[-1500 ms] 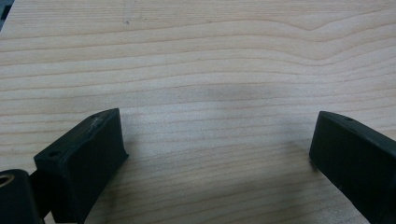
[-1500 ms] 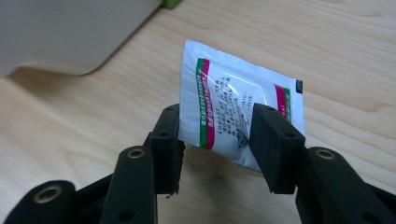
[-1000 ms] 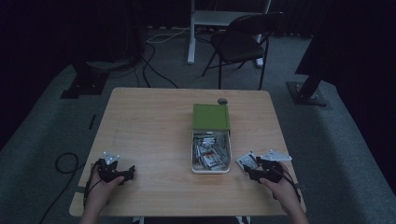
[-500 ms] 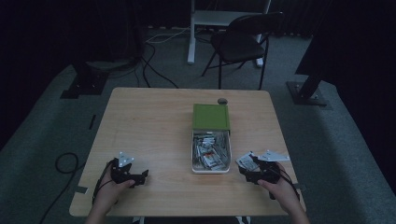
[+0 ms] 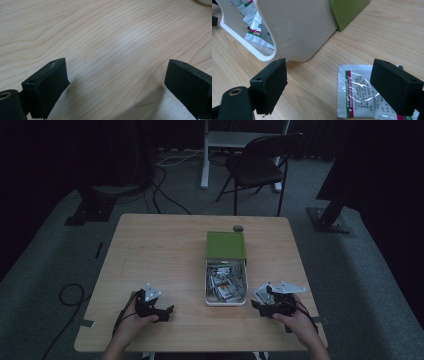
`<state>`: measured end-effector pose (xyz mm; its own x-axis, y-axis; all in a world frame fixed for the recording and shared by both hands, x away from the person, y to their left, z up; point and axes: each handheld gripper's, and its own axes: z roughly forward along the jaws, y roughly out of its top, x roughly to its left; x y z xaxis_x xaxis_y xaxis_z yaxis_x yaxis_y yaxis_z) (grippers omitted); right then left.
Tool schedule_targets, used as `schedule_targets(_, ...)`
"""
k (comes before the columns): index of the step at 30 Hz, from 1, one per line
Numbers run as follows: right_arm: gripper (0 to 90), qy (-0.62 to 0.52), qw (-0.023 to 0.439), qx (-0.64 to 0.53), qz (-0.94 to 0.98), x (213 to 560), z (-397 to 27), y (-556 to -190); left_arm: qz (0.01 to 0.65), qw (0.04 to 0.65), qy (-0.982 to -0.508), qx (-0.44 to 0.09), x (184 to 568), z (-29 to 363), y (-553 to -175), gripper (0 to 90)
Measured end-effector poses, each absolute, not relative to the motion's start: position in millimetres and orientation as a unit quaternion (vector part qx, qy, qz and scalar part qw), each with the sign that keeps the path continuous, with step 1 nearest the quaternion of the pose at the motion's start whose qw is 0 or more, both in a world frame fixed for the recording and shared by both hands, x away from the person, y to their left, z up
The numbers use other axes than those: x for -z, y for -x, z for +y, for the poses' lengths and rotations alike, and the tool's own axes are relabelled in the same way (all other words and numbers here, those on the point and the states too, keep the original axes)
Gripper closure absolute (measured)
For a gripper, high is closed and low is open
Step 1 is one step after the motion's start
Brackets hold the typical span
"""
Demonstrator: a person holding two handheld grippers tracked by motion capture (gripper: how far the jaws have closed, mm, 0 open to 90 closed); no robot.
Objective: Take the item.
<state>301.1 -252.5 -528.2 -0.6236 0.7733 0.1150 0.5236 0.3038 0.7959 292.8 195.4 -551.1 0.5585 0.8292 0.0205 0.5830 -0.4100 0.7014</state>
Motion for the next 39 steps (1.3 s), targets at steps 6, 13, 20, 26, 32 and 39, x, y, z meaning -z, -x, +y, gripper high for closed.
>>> schedule_targets(6,13.9,-0.392,0.152,-0.432,0.798,524.7,-248.9,-302.0,0.405,0.348,-0.825,-0.187,545.5,182.8,-293.8,5.5)
schedule_targets(13,13.8,-0.382,0.154,-0.439,0.798,520.8,-245.9,-302.7,0.384,0.375,-0.826,-0.172,537.5,166.4,-293.5,5.5)
schedule_targets(20,13.8,-0.375,0.153,-0.446,0.798,517.9,-243.9,-305.0,0.363,0.397,-0.824,-0.177,526.2,148.8,-294.4,5.5)
schedule_targets(26,13.8,-0.373,0.151,-0.456,0.793,514.1,-241.7,-306.9,0.340,0.411,-0.826,-0.182,520.0,132.9,-297.6,5.5)
schedule_targets(32,13.5,-0.374,0.148,-0.459,0.792,512.5,-241.2,-309.3,0.324,0.422,-0.827,-0.181,513.7,119.8,-302.6,5.5)
schedule_targets(39,13.6,-0.370,0.145,-0.471,0.788,509.9,-238.0,-311.3,0.315,0.422,-0.829,-0.186,507.2,111.6,-307.0,5.5)
